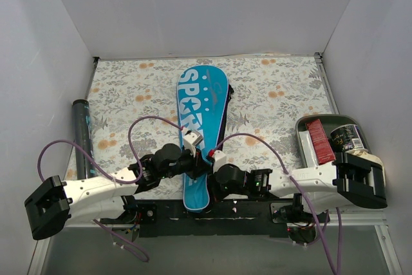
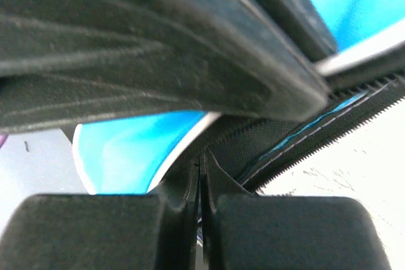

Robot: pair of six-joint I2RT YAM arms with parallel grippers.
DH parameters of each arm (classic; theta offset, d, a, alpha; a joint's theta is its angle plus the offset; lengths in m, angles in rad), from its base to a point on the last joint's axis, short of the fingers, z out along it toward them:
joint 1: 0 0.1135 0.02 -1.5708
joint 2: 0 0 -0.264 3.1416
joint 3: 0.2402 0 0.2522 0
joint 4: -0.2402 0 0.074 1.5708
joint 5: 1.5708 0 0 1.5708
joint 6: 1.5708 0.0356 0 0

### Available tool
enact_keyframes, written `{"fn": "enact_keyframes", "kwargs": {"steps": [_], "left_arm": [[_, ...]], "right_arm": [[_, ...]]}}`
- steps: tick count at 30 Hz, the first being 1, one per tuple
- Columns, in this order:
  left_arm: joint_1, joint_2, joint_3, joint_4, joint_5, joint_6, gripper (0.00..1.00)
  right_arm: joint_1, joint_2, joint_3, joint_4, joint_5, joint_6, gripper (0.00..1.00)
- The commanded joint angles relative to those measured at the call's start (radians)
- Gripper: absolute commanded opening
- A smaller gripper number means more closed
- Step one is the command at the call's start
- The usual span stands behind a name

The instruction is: Pack up the badminton gear

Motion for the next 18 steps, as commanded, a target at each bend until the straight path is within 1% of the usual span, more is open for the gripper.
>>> {"fn": "enact_keyframes", "kwargs": {"steps": [1, 2, 3, 4, 5, 6, 8, 10, 11, 12, 13, 15, 16, 17, 18], "left_arm": [[-0.006, -0.026, -0.011, 0.087, 0.020, 0.008, 0.00], [-0.007, -0.027, -0.013, 0.087, 0.020, 0.008, 0.00], [-0.006, -0.026, -0.011, 0.087, 0.020, 0.009, 0.00], [-0.006, -0.023, -0.013, 0.087, 0.018, 0.009, 0.00], [-0.006, -0.020, -0.013, 0.085, 0.015, 0.011, 0.00], [-0.006, -0.007, -0.011, 0.087, 0.012, 0.012, 0.00], [-0.006, 0.007, -0.002, 0.091, 0.003, 0.014, 0.00], [-0.006, 0.025, 0.010, 0.092, 0.003, 0.017, 0.00], [-0.007, 0.030, 0.022, 0.092, 0.005, 0.018, 0.00], [-0.007, 0.034, 0.026, 0.092, 0.005, 0.021, 0.00], [-0.006, 0.046, 0.030, 0.089, 0.005, 0.023, 0.00], [-0.007, 0.062, 0.036, 0.084, 0.005, 0.028, 0.00], [-0.009, 0.068, 0.041, 0.079, 0.005, 0.031, 0.00], [-0.018, 0.077, 0.041, 0.070, 0.002, 0.029, 0.00], [-0.026, 0.082, 0.039, 0.070, -0.002, 0.029, 0.00]], "right_arm": [[0.015, -0.085, 0.076, -0.153, 0.174, 0.012, 0.09], [0.015, -0.120, 0.081, -0.254, 0.213, 0.023, 0.15], [0.015, -0.137, 0.090, -0.307, 0.258, 0.032, 0.26], [0.015, -0.157, 0.096, -0.354, 0.334, 0.041, 0.30], [0.013, -0.194, 0.110, -0.444, 0.367, 0.052, 0.35], [0.012, -0.212, 0.116, -0.492, 0.400, 0.079, 0.41], [0.004, -0.263, 0.139, -0.606, 0.468, 0.095, 0.42], [0.003, -0.294, 0.148, -0.684, 0.532, 0.145, 0.47], [-0.006, -0.320, 0.150, -0.753, 0.552, 0.161, 0.49], [-0.014, -0.335, 0.145, -0.775, 0.569, 0.175, 0.54], [-0.026, -0.349, 0.138, -0.787, 0.597, 0.176, 0.57], [-0.101, -0.381, 0.106, -0.771, 0.600, 0.138, 0.61], [-0.146, -0.389, 0.096, -0.752, 0.562, 0.070, 0.61], [-0.245, -0.398, 0.086, -0.699, 0.537, 0.031, 0.62], [-0.296, -0.404, 0.076, -0.666, 0.510, -0.009, 0.62]]}}
